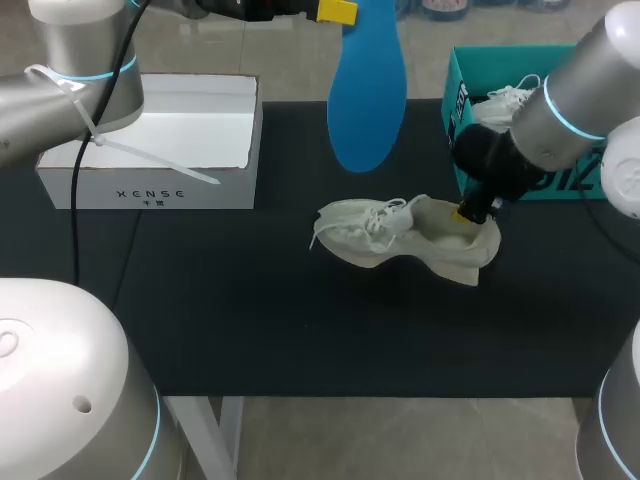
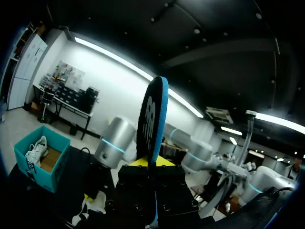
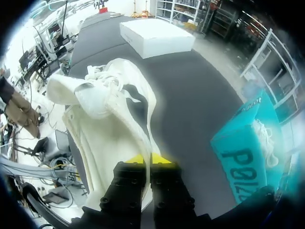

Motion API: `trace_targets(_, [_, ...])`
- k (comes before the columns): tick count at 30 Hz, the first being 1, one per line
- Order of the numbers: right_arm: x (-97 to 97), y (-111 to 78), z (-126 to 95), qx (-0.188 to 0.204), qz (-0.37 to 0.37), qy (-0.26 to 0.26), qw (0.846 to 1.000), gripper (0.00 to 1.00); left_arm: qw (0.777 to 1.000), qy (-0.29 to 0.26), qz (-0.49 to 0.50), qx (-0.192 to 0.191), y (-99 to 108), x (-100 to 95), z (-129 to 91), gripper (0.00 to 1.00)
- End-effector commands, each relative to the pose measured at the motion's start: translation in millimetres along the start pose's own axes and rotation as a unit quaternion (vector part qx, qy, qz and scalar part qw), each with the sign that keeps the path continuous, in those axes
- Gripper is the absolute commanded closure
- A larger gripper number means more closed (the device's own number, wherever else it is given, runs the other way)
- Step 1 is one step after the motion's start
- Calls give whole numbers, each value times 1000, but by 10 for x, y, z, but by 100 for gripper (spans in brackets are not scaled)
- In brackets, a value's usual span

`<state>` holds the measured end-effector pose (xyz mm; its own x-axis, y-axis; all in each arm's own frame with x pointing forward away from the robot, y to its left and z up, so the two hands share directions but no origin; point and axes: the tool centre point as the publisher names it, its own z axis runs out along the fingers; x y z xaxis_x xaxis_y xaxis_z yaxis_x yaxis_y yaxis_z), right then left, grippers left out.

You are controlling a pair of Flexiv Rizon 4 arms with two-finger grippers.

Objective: Take the shoe out of the shoebox, open the shoe tongue, remove and reinsert the insole, then place the shoe into the shoebox

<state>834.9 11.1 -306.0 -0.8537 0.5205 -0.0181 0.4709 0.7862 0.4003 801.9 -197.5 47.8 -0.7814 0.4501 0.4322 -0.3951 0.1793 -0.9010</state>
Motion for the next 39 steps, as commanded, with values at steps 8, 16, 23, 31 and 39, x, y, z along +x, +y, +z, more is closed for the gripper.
trace_targets(8, [172, -363, 24, -73, 338, -118, 931, 100, 1000, -1, 0, 0, 4, 8, 5, 100])
trace_targets(16, [179, -353, -4, -80, 358, -123, 922, 100, 1000, -1, 0, 0, 4, 8, 5, 100])
trace_targets(23, [429, -399, 11, -119, 483, -150, 854, 100, 1000, -1, 0, 0, 4, 8, 5, 100])
trace_targets(31, [626, -470, 72, -168, 610, -128, 763, 100, 1000, -1, 0, 0, 4, 8, 5, 100])
trace_targets(39, [676, -471, 197, -188, 662, -130, 714, 100, 1000, -1, 0, 0, 4, 8, 5, 100])
